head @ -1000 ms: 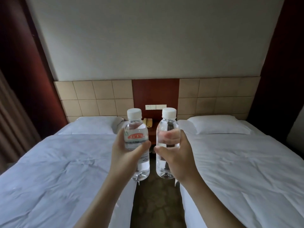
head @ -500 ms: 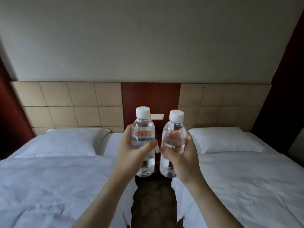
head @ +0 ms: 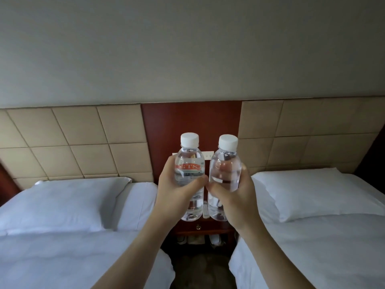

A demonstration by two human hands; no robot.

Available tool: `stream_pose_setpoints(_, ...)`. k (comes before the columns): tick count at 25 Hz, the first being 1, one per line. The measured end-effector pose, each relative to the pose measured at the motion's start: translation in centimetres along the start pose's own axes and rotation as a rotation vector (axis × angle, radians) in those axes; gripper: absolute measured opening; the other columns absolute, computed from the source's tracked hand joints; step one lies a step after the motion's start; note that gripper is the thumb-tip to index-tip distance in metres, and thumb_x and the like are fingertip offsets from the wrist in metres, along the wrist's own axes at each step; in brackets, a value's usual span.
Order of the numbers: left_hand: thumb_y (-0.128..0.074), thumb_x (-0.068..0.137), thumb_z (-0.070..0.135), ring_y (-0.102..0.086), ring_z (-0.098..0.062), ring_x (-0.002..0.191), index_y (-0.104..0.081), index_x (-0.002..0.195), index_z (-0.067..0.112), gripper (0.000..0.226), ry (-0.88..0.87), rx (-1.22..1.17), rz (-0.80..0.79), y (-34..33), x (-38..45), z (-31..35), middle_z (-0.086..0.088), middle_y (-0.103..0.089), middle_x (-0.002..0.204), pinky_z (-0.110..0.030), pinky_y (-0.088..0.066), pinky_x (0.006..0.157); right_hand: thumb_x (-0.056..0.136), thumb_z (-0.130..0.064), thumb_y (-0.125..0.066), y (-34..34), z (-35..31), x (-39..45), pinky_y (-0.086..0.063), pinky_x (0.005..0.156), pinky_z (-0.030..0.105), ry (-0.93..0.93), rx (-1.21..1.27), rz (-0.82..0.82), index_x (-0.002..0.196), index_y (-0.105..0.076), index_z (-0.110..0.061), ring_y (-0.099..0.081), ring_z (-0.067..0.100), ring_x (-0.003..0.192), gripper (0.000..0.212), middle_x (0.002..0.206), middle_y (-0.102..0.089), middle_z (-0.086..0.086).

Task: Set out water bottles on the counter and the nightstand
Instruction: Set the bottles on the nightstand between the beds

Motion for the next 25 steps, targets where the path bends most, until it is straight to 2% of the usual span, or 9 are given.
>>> stream_pose_setpoints(4,-0.075,0.078,-0.007,-0.073,-0.02,0.088,-0.059,0.115,0.014,0.045,0.028,-0.024,0.034,-0.8,10.1,-5.0,-0.009,-0.072,0.097,-0.03,-0.059,0.074,0.074,-0.003,-0.082,-1.1,4.2,11.7,-0.062,0.071,0.034,-0.019,-0.023,-0.018,0.103,-0.059,-0.026,-0.074,0.021,0.082,0.043,0.09,-0.075,0.002)
stream_pose_setpoints(6,-0.076,0.077,-0.006,-0.073,-0.016,0.086,-0.058,0.115,0.017,0.048,0.046,-0.038,0.081,-0.2,14.5,-7.4,-0.005,-0.072,0.096,-0.024,-0.057,0.07,0.074,0.0,-0.082,-2.0,6.5,16.4,-0.06,0.067,0.028,-0.05,-0.034,-0.034,0.102,-0.059,-0.022,-0.073,0.016,0.078,0.042,0.086,-0.074,0.0)
stream_pose_setpoints(9,-0.075,0.073,0.006,-0.072,-0.016,0.085,-0.058,0.114,0.018,0.046,0.045,-0.052,0.112,0.6,21.5,-11.5,-0.004,-0.071,0.094,-0.025,-0.057,0.07,0.074,0.005,-0.079,-3.2,10.2,23.0,-0.056,0.064,0.018,-0.087,-0.062,-0.056,0.101,-0.058,-0.025,-0.072,0.007,0.077,0.045,0.084,-0.072,-0.004)
stream_pose_setpoints(14,-0.073,0.075,0.012,-0.071,-0.016,0.085,-0.057,0.112,0.018,0.041,0.08,-0.099,0.065,0.7,32.8,-19.8,0.0,-0.07,0.09,-0.029,-0.058,0.074,0.074,0.005,-0.078,-4.0,17.0,33.0,-0.059,0.071,0.025,-0.08,-0.139,0.016,0.098,-0.059,-0.035,-0.071,0.018,0.084,0.051,0.091,-0.07,0.002)
stream_pose_setpoints(17,-0.076,0.078,0.01,-0.071,-0.017,0.088,-0.057,0.113,0.019,0.041,0.106,-0.099,0.034,-0.4,37.3,-23.3,0.002,-0.071,0.092,-0.03,-0.059,0.076,0.073,0.003,-0.079,-3.7,20.2,37.8,-0.06,0.073,0.029,-0.115,-0.136,0.028,0.093,-0.06,-0.046,-0.072,0.018,0.086,0.056,0.092,-0.071,0.0)
stream_pose_setpoints(21,-0.077,0.076,0.013,-0.071,-0.016,0.09,-0.056,0.115,0.018,0.045,0.114,-0.078,0.014,-1.8,41.3,-28.4,0.002,-0.07,0.094,-0.024,-0.056,0.073,0.074,0.005,-0.078,-3.0,24.6,43.0,-0.058,0.07,0.024,-0.101,-0.14,0.008,0.099,-0.058,-0.037,-0.072,0.015,0.084,0.053,0.092,-0.071,0.001)
stream_pose_setpoints(25,-0.076,0.074,0.016,-0.072,-0.016,0.09,-0.057,0.113,0.022,0.043,0.059,-0.053,0.083,-2.6,42.0,-41.7,0.003,-0.071,0.095,-0.025,-0.057,0.073,0.075,0.007,-0.077,-1.7,36.7,45.4,-0.056,0.068,0.019,-0.029,-0.112,-0.066,0.1,-0.057,-0.036,-0.071,0.008,0.08,0.054,0.091,-0.071,-0.001)
Point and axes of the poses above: each hand's wrist, its own x-axis towards the middle knuckle, its own y-axis out of the back of the hand, z = x × y, the point moved 8 cm from there along x, towards the middle knuckle
